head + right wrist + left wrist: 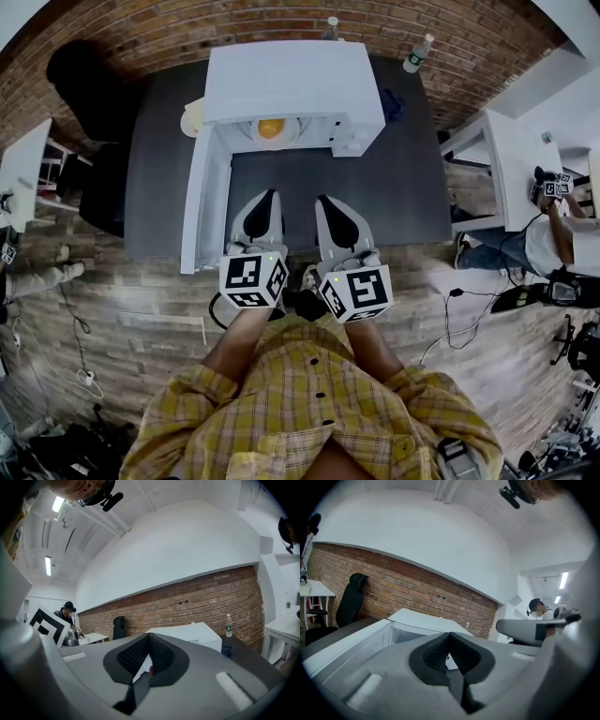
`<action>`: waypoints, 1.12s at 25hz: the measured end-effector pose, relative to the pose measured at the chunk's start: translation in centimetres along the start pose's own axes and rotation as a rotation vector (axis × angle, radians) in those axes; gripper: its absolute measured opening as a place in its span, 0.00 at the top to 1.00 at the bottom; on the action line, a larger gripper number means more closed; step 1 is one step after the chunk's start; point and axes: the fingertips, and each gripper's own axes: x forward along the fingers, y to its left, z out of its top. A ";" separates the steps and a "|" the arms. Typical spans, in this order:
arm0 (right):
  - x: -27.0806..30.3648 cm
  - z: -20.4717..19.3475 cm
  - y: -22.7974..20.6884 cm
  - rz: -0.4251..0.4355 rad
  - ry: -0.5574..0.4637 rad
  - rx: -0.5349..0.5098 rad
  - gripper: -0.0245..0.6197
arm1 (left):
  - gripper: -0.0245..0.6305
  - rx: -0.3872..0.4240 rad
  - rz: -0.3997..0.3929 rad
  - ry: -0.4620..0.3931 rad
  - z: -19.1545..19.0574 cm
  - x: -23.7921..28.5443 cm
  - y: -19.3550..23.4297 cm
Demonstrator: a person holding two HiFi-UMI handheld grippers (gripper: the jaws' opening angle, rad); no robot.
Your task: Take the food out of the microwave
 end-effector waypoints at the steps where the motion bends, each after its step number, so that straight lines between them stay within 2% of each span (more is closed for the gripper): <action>1: 0.2 -0.2 -0.1 0.002 0.004 0.000 0.96 | 0.96 -0.012 0.004 0.008 -0.4 0.4 0.3; 7: 1.3 -1.0 -0.7 0.008 0.031 0.007 0.96 | 0.96 -0.127 0.038 0.034 -2.9 3.1 2.5; 11: 2.0 -1.5 -1.1 0.009 0.044 0.007 0.96 | 0.94 -0.125 0.032 0.067 -3.8 4.8 3.2; 14: 2.4 -1.8 -1.5 0.007 0.051 0.008 0.96 | 0.90 -0.179 0.028 0.093 -4.8 5.8 3.8; 17: 2.8 -2.3 -1.8 0.010 0.063 0.010 0.96 | 0.89 -0.302 0.029 0.101 -6.2 7.0 5.0; 23: 3.7 -3.1 -2.6 0.006 0.083 0.019 0.96 | 0.84 -0.531 -0.001 0.050 -7.1 9.0 6.7; 28: 4.4 -3.7 -3.2 0.010 0.094 0.016 0.96 | 0.79 -0.722 0.018 0.037 -9.4 10.7 8.5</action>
